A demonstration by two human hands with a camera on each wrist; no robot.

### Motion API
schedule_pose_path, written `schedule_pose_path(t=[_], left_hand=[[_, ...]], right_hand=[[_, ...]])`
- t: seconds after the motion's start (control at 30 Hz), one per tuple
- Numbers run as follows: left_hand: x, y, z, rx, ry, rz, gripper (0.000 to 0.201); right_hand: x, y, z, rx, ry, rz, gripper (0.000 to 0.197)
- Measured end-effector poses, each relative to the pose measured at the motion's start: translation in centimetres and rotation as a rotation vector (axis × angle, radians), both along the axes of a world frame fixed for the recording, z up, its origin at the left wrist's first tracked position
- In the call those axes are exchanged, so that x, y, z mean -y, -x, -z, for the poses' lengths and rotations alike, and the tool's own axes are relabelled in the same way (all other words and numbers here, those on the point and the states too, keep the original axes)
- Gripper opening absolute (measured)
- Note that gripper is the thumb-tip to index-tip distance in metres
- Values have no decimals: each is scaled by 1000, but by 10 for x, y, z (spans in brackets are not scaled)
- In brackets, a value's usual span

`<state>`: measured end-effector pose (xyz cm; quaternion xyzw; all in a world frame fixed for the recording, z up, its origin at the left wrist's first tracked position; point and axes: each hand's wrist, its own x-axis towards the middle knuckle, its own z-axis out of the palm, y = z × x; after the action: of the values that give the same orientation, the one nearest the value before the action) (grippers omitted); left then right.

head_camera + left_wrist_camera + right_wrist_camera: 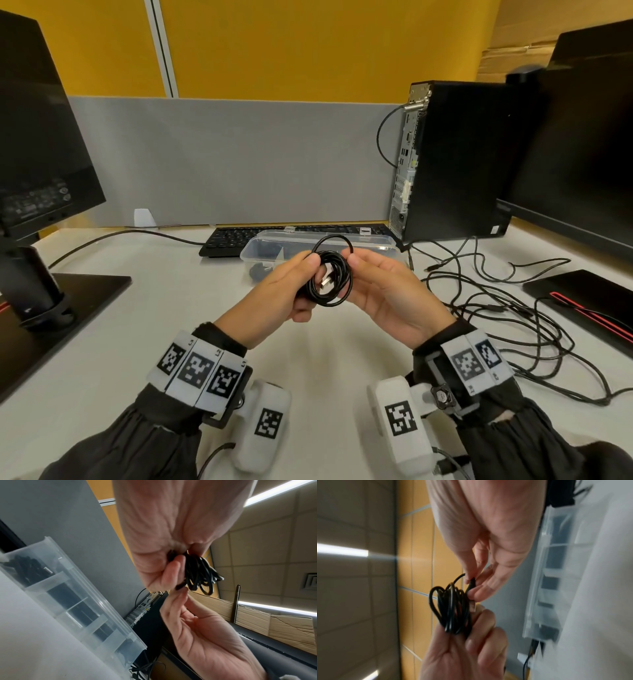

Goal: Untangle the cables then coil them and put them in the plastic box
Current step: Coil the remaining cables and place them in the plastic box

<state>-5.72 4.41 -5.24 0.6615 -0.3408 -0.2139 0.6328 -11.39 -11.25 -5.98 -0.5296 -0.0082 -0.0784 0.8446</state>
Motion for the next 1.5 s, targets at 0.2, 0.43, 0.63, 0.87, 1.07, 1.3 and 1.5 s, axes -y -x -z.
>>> schedule_pose_path(t=[0.2,0.43,0.63,0.87,1.07,1.3,1.5], left_hand=[[2,-2,4,3,-45,-61,29],[5,-5,11,46,-119,-25,26],[9,-4,10,7,-94,-42,27],[8,-1,10,186,-129,6,24],[2,-9,9,231,-186,-135,25],[-3,-18,3,327,-191,-269,27],[-5,-16,-1,484,-112,-326,22]], right_hand=[[-12,-3,5,-119,-155,-78,35],[-15,-2,4,-79,-278,-59,31],[-13,3,-2,70,-236,-89,38],[-16,10,-7,113,331,73,24],[-5,12,-18,244,766,373,1],[4,31,-29,333,1161,529,9],[-4,26,-31,223,1772,290,25]])
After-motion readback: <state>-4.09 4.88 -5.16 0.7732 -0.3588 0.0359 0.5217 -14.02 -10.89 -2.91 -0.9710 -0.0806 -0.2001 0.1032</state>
